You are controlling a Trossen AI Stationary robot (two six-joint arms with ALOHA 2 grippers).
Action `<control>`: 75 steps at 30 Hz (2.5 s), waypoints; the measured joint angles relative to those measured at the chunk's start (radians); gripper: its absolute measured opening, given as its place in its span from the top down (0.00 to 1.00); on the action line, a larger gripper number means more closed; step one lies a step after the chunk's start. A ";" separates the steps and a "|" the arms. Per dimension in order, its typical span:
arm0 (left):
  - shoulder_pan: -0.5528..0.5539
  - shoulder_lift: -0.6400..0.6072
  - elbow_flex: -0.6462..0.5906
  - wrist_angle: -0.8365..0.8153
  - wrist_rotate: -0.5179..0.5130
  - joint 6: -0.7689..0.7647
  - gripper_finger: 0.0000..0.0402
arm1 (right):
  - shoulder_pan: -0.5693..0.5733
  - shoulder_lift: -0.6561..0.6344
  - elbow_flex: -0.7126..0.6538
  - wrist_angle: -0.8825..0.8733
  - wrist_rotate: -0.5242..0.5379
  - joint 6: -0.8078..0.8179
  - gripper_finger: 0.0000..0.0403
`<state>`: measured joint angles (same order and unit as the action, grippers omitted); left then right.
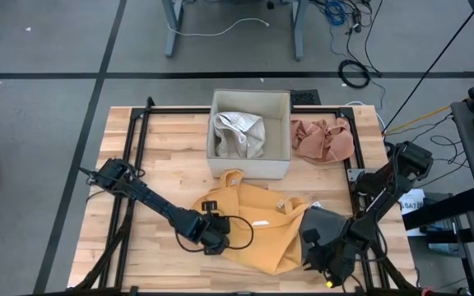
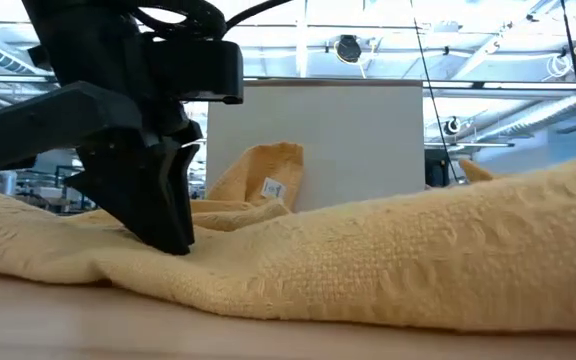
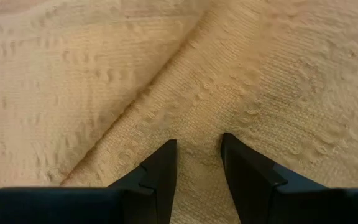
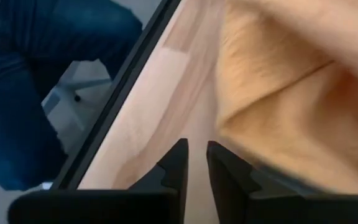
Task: Fold towel
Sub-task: Fold the yellow towel
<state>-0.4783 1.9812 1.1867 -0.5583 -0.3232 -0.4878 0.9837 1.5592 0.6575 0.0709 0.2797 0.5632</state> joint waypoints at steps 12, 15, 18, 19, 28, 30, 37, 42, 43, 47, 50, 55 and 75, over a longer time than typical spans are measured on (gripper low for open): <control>0.003 0.000 -0.001 0.011 -0.003 -0.002 0.66 | 0.009 0.016 0.009 0.035 0.133 0.057 0.71; 0.003 0.000 -0.001 0.017 -0.004 -0.002 0.66 | -0.012 0.016 0.025 0.045 0.143 0.070 0.72; 0.003 0.000 -0.001 0.018 -0.004 -0.002 0.66 | -0.036 0.024 0.026 0.075 0.148 0.080 0.72; 0.003 0.000 -0.001 0.019 -0.004 -0.002 0.66 | -0.042 0.030 0.026 0.081 0.148 0.081 0.73; 0.004 0.001 -0.001 0.051 -0.010 -0.002 0.66 | -0.128 0.121 0.026 0.111 0.137 0.074 0.73; 0.004 0.001 -0.001 0.052 -0.010 -0.002 0.66 | -0.144 0.131 0.025 0.128 0.137 0.058 0.73; 0.003 0.001 -0.001 0.053 -0.010 -0.001 0.66 | -0.198 0.183 0.025 0.166 0.084 0.046 0.73; 0.003 0.001 -0.001 0.054 -0.009 -0.001 0.66 | -0.215 0.228 0.029 0.192 0.058 0.061 0.74; 0.003 0.001 -0.001 0.054 -0.009 -0.001 0.66 | -0.215 0.230 0.029 0.200 0.055 0.052 0.76; 0.002 0.001 -0.001 0.054 -0.008 -0.001 0.66 | -0.205 0.222 0.035 0.205 0.045 -0.013 0.88; 0.002 0.001 0.000 0.054 -0.007 -0.001 0.66 | -0.192 0.203 0.055 0.160 0.033 -0.060 0.98; 0.002 0.001 0.000 0.048 -0.004 -0.002 0.66 | -0.158 0.148 0.094 0.046 0.042 -0.071 0.99; 0.003 0.001 -0.001 0.041 -0.002 -0.011 0.66 | 0.086 -0.002 0.130 -0.046 0.180 -0.128 1.00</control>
<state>-0.4751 1.9827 1.1862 -0.5171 -0.3252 -0.4984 1.0695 1.5574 0.7879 0.0249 0.4596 0.4348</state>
